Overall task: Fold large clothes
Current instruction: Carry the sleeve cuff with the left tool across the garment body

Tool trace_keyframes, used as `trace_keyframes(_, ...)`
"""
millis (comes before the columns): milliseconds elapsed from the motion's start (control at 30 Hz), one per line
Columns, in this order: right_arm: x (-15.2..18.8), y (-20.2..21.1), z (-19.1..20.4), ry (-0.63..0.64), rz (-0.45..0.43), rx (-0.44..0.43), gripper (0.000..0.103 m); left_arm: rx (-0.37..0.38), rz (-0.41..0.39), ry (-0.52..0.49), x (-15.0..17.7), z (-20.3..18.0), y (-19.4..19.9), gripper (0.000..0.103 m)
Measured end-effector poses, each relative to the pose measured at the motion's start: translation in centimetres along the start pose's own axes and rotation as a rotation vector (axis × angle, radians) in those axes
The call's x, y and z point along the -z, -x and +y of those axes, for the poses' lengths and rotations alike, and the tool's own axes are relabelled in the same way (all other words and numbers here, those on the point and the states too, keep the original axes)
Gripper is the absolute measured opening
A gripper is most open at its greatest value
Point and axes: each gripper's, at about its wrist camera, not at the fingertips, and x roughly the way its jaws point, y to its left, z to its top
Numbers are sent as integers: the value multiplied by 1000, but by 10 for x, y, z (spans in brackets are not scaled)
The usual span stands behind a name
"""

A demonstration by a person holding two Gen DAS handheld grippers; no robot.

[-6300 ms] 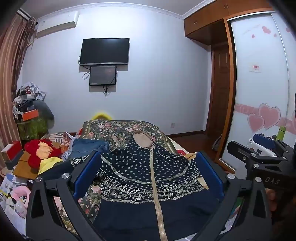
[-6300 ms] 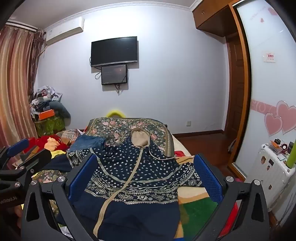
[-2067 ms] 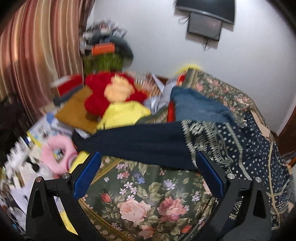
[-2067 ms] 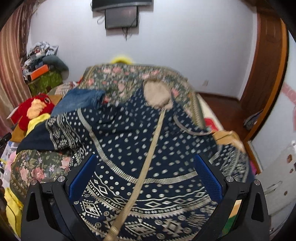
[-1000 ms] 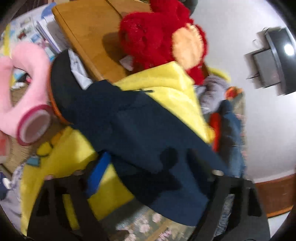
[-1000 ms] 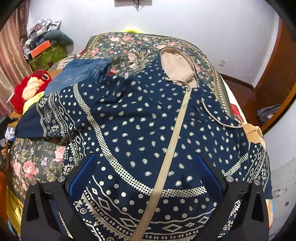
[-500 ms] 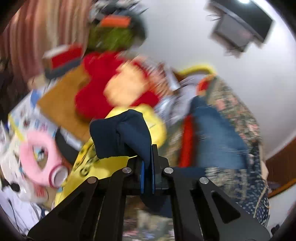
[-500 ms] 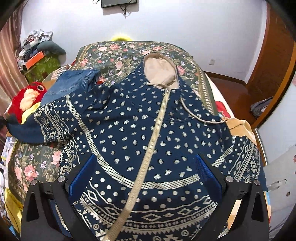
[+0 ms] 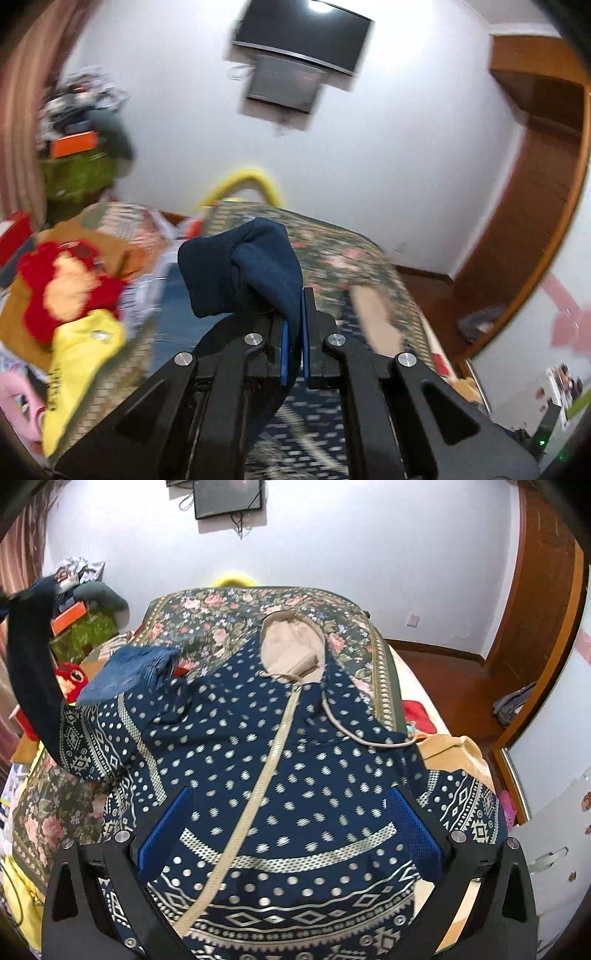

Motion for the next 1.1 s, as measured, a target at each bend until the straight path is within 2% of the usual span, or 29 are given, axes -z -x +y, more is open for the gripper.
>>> trace_keyframes(100, 2, -1, -22, -44, -6, -8, 103, 50, 40, -56, 11, -48, -25, 4)
trace_keyframes(267, 12, -9, -57, -116, 15, 0, 103, 116, 158, -144, 44, -117, -73, 4)
trace_keyframes(400, 21, -15, -81, -161, 42, 17, 103, 153, 295, -222, 93, -164, -116, 4)
trace_keyframes(600, 33, -17, -103, -188, 65, 38, 103, 166, 506, -352, 172, -221, -167, 4)
trace_keyframes(767, 40, -15, -110, -176, 75, 63, 103, 170, 657, -500, 228, -254, -176, 4)
trace_keyframes(867, 43, -13, -110, -159, 77, 82, 103, 192, 700, -544, 243, -259, -169, 11)
trace_keyframes(933, 44, -11, -109, -151, 77, 95, 103, 198, 699, -547, 239, -259, -157, 18)
trace_keyframes(1033, 43, -9, -108, -151, 79, 95, 103, 234, 641, -517, 219, -255, -133, 41)
trace_keyframes(1067, 42, -7, -106, -152, 78, 90, 103, 239, 618, -506, 212, -252, -127, 51)
trace_keyframes(1100, 40, -7, -104, -151, 76, 86, 103, 244, 583, -494, 201, -248, -117, 55)
